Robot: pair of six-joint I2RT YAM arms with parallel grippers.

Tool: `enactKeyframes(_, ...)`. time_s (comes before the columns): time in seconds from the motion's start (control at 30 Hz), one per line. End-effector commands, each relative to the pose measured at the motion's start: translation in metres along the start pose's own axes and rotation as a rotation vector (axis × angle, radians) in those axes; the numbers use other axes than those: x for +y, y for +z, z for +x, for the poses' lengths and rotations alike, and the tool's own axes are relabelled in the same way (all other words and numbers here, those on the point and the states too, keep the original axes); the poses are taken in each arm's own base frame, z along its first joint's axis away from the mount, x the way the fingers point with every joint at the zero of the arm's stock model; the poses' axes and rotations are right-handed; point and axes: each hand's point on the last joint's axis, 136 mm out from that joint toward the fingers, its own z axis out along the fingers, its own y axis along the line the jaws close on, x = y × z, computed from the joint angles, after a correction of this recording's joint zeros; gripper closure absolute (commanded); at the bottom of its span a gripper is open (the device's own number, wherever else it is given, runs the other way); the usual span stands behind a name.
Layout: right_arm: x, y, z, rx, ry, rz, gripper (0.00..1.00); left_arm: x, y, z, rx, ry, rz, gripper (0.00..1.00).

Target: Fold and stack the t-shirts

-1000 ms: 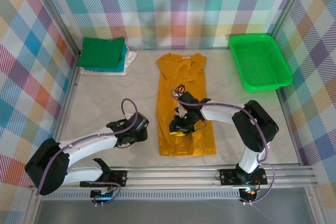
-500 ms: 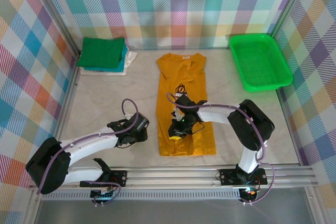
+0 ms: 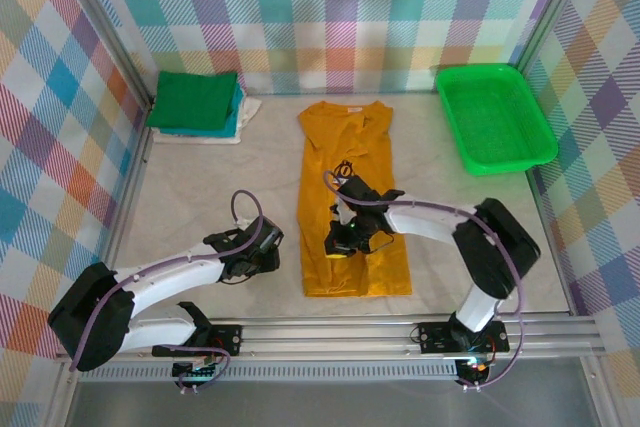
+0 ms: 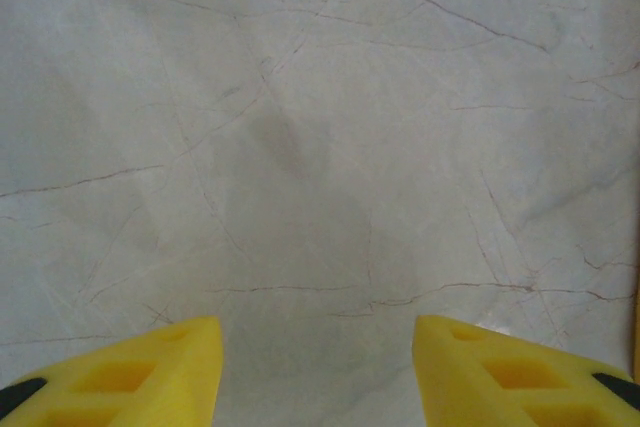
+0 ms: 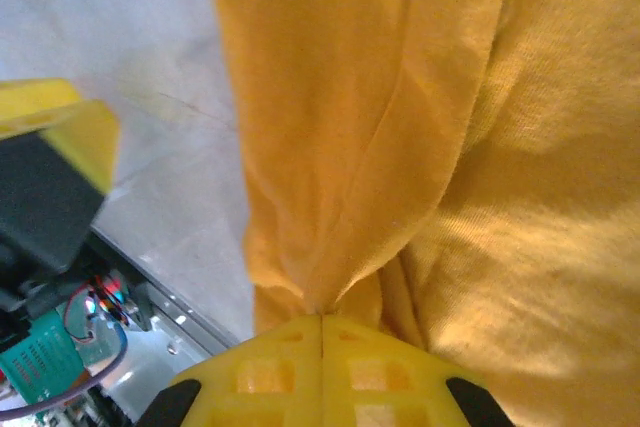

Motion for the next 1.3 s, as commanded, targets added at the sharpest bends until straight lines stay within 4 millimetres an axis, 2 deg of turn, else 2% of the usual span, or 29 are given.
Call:
enactKeyframes(0.0, -0.014, -0.013, 0.003, -0.049, 0.046, 0.06, 1.0, 0.007, -0.001, -0.002, -0.014, -0.016, -0.024, 0.47)
enactKeyframes(0.27, -0.045, -0.026, 0.02, -0.114, 0.147, 0.144, 1.0, 0.006, -0.002, -0.004, -0.016, -0.005, -0.025, 0.47)
enactKeyframes(0.43, -0.058, -0.034, 0.017, -0.178, 0.154, 0.195, 1.0, 0.004, 0.0, -0.006, -0.014, 0.003, -0.027, 0.47)
enactKeyframes(0.63, -0.051, -0.041, 0.008, -0.206, 0.137, 0.182, 1.0, 0.0, 0.003, -0.005, 0.009, 0.02, -0.032, 0.47)
enactKeyframes(0.73, -0.033, -0.048, 0.002, -0.235, 0.064, 0.118, 1.0, 0.001, 0.004, -0.004, 0.01, 0.018, -0.033, 0.47)
enactKeyframes(0.87, -0.024, -0.038, 0.005, -0.189, 0.029, 0.056, 1.0, -0.001, 0.004, -0.005, 0.003, 0.009, -0.024, 0.47)
enactKeyframes(0.97, -0.044, -0.026, 0.008, -0.166, 0.058, 0.125, 1.0, -0.003, 0.004, -0.006, 0.004, 0.008, -0.015, 0.47)
enactKeyframes(1.03, -0.068, -0.018, 0.01, -0.152, 0.085, 0.214, 1.0, -0.006, 0.004, -0.006, 0.009, 0.007, -0.003, 0.47)
enactKeyframes(1.07, -0.076, -0.014, 0.011, -0.138, 0.095, 0.246, 0.94, -0.008, 0.004, -0.005, 0.013, 0.009, 0.006, 0.47)
enactKeyframes(1.1, -0.08, -0.012, 0.012, -0.127, 0.097, 0.269, 0.84, -0.012, 0.003, -0.005, 0.019, 0.014, 0.028, 0.47)
enactKeyframes(1.13, -0.084, -0.01, 0.013, -0.12, 0.102, 0.282, 0.8, -0.019, 0.002, -0.004, 0.028, 0.028, 0.065, 0.47)
enactKeyframes(1.2, -0.09, -0.011, 0.013, -0.126, 0.113, 0.316, 0.83, -0.034, -0.004, -0.003, 0.037, 0.05, 0.149, 0.47)
enactKeyframes(1.27, -0.087, -0.019, 0.009, -0.148, 0.091, 0.327, 0.79, -0.048, -0.013, 0.0, 0.041, 0.073, 0.238, 0.47)
